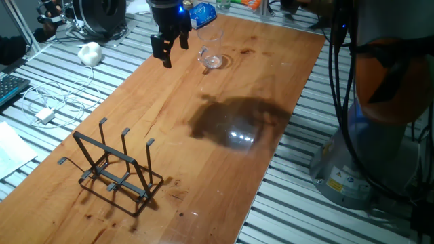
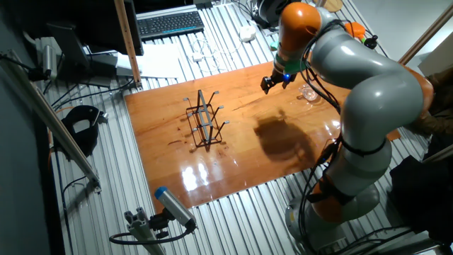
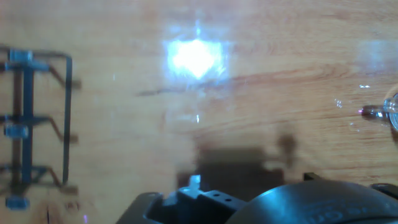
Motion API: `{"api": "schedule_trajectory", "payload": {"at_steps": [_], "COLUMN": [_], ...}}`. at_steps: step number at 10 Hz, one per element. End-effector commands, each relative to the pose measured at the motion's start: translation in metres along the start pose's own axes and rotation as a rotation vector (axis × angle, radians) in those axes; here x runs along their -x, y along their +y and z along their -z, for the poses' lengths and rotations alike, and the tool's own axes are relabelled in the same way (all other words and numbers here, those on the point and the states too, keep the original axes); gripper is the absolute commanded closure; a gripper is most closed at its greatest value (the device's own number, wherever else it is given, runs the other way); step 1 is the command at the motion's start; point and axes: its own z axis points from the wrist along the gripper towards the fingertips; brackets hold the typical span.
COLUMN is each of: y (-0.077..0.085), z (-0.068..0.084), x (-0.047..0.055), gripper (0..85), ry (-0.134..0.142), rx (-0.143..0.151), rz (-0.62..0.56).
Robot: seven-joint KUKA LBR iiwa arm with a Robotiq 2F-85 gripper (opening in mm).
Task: Put the cup on the cup rack
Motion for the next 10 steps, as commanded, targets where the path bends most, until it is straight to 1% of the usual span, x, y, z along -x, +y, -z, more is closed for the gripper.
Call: {"api": "schedule_trajectory", "payload": {"at_steps": [1, 3, 5, 10], "y": [0.0002, 0.0001, 0.0001, 0.0000], "z": [0.0001, 0.0001, 0.0001, 0.0001], "x": [0.0002, 0.0002, -0.0003, -0.0005], "gripper": [85.0, 85.0, 85.0, 85.0], "ry": [0.160, 0.160, 0.154, 0.146], "rx": [-0.002, -0.002, -0.001, -0.001], "rz": [0.013, 0.013, 0.011, -0.025]}}
